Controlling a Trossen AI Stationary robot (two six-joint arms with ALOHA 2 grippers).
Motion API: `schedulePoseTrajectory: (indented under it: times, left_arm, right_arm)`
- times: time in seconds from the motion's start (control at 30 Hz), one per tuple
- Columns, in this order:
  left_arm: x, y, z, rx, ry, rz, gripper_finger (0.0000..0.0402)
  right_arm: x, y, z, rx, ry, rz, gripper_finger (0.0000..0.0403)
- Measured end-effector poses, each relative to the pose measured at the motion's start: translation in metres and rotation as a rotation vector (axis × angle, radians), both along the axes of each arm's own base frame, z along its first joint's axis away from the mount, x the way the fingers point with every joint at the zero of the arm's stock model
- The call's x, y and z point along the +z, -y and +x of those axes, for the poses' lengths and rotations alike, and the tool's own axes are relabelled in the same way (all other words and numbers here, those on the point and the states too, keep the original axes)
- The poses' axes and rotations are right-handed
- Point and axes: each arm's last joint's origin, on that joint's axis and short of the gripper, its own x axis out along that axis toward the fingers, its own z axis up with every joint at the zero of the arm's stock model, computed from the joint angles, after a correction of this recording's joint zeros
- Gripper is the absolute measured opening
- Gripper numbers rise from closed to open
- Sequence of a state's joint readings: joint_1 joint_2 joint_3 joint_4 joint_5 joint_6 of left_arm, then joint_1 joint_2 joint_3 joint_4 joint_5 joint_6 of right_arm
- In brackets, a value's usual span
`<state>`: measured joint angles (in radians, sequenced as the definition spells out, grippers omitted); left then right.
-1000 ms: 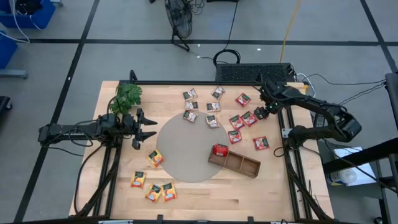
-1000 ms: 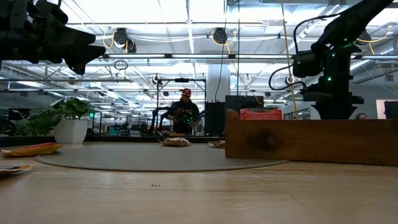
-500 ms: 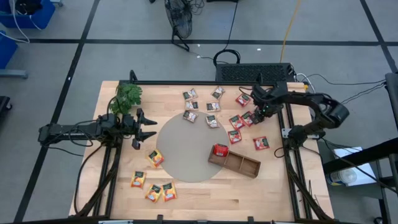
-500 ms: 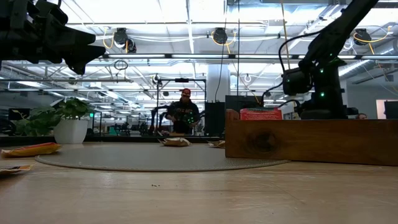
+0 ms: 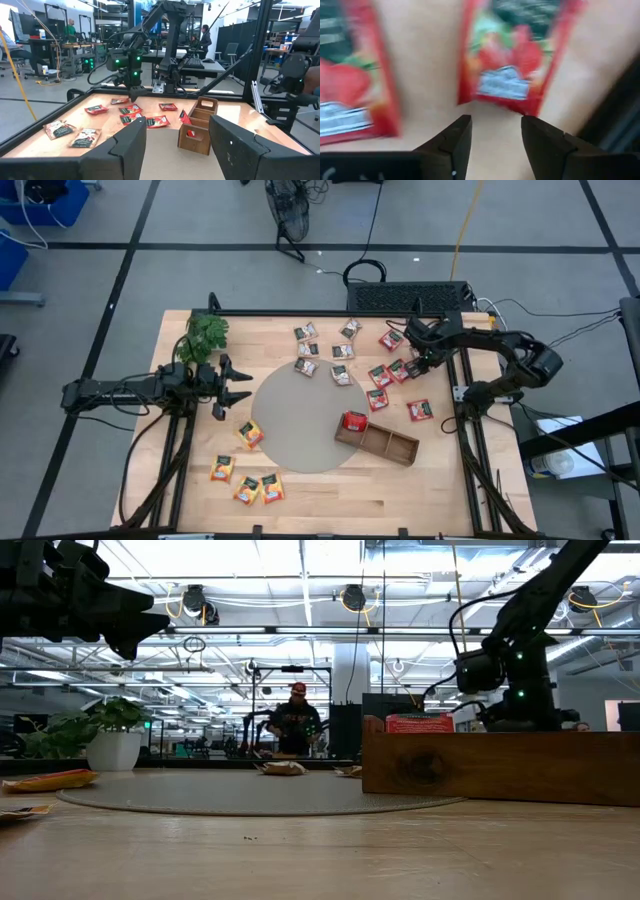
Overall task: Pick & Place Tea
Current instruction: Put the red tea bag into the left section of the wooden organizer
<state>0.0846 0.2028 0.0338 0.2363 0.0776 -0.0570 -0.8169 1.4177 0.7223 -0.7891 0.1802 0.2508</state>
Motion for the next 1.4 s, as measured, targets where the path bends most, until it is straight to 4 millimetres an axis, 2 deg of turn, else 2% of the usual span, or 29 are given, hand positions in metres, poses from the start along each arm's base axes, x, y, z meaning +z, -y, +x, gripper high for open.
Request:
schedulePoseTrajectory:
  times: [0.23, 0.37, 0.8, 0.97, 1.3, 1.4]
  left_arm:
    - [0.000, 0.000, 0.000, 0.000, 0.000, 0.000, 0.0214]
    - [0.000, 0.000, 0.000, 0.000, 0.000, 0.000, 0.0214]
    - [0.000, 0.000, 0.000, 0.000, 0.001, 0.000, 0.0214]
    - [0.000, 0.000, 0.000, 0.000, 0.000, 0.000, 0.0214]
    - [0.000, 0.000, 0.000, 0.000, 0.000, 0.000, 0.0214]
    - [0.000, 0.000, 0.000, 0.000, 0.000, 0.000, 0.0214]
  right_arm:
    - [0.019, -0.001, 0.001, 0.006, 0.116, -0.092, 0.0188]
    - [0.020, 0.003, 0.004, 0.012, 0.149, -0.135, 0.0204]
    - [-0.016, 0.014, 0.010, -0.005, -0.030, -0.082, 0.0204]
    - [-0.018, 0.014, 0.011, -0.004, -0.020, -0.063, 0.0167]
    - [-0.019, 0.013, 0.011, 0.010, -0.002, -0.036, 0.0020]
    - [-0.018, 0.012, 0.013, 0.041, -0.010, -0.038, 0.0008]
